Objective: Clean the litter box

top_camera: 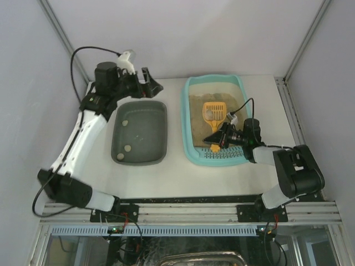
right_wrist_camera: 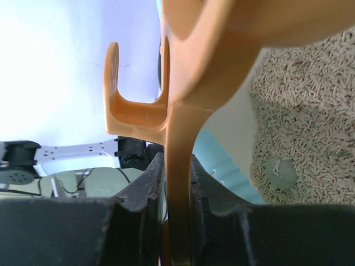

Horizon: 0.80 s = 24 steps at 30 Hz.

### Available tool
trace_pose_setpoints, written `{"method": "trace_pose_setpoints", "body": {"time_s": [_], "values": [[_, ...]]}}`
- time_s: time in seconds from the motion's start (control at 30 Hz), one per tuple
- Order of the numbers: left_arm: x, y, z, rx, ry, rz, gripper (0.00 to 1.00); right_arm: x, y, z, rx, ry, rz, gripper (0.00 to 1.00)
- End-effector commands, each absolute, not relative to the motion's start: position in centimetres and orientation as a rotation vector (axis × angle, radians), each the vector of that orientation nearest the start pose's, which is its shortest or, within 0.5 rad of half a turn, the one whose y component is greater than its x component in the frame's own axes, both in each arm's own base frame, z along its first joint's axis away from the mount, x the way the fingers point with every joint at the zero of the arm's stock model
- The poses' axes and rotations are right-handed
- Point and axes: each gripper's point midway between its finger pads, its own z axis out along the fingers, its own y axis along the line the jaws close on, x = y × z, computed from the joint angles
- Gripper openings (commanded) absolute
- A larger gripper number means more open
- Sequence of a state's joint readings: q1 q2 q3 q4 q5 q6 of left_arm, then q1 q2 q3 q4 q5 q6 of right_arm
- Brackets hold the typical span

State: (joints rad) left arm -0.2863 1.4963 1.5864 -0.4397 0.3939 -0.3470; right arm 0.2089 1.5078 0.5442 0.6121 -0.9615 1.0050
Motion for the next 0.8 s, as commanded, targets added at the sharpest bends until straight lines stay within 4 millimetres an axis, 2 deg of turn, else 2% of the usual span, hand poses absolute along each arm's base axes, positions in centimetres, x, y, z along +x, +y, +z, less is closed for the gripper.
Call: {"method": "trace_pose_setpoints", "body": {"time_s": [0.0, 0.13, 0.27, 0.37, 0.4, 0.47, 0.5, 0.53, 0.63, 0.67, 0.7, 0.77], "values": [[34.9, -16.6, 34.5, 0.321, 1.93, -0.615, 1.0, 27.6, 23.3, 19.9, -0.045, 1.857, 1.843, 0.0], [31.7, -14.1, 34.1, 0.375, 1.923, -0.483, 1.0, 27.8, 21.5, 20.8, 0.088, 1.762, 1.917, 0.0], [29.5, -11.7, 33.5, 0.386, 1.949, -0.37, 1.0, 27.1, 22.9, 20.2, 0.059, 1.814, 1.98, 0.0], [28.2, -10.7, 32.8, 0.366, 1.97, -0.351, 1.0, 28.2, 21.5, 19.3, 0.181, 1.805, 1.947, 0.0], [27.8, -10.4, 32.4, 0.363, 1.98, -0.346, 1.0, 28.4, 22.0, 18.7, 0.19, 1.833, 1.944, 0.0], [27.3, -10.1, 31.8, 0.362, 1.996, -0.338, 1.0, 27.9, 24.3, 18.1, 0.091, 1.91, 1.953, 0.0], [27.1, -10.0, 31.5, 0.362, 2.007, -0.336, 1.0, 27.6, 24.9, 18.0, 0.077, 1.934, 1.958, 0.0], [27.0, -9.8, 31.2, 0.364, 2.012, -0.332, 1.0, 27.8, 24.6, 18.0, 0.08, 1.924, 1.948, 0.0], [26.6, -9.3, 30.7, 0.363, 2.021, -0.327, 1.0, 29.4, 21.9, 17.7, 0.235, 1.851, 1.912, 0.0], [26.5, -9.2, 30.5, 0.363, 2.027, -0.327, 1.0, 29.7, 22.2, 17.6, 0.233, 1.854, 1.915, 0.0], [26.4, -9.2, 30.2, 0.368, 2.036, -0.329, 1.0, 29.5, 23.3, 17.4, 0.184, 1.89, 1.924, 0.0], [26.2, -9.3, 29.5, 0.381, 2.057, -0.337, 1.0, 28.3, 25.2, 16.5, 0.107, 2.01, 1.905, 0.0]]}}
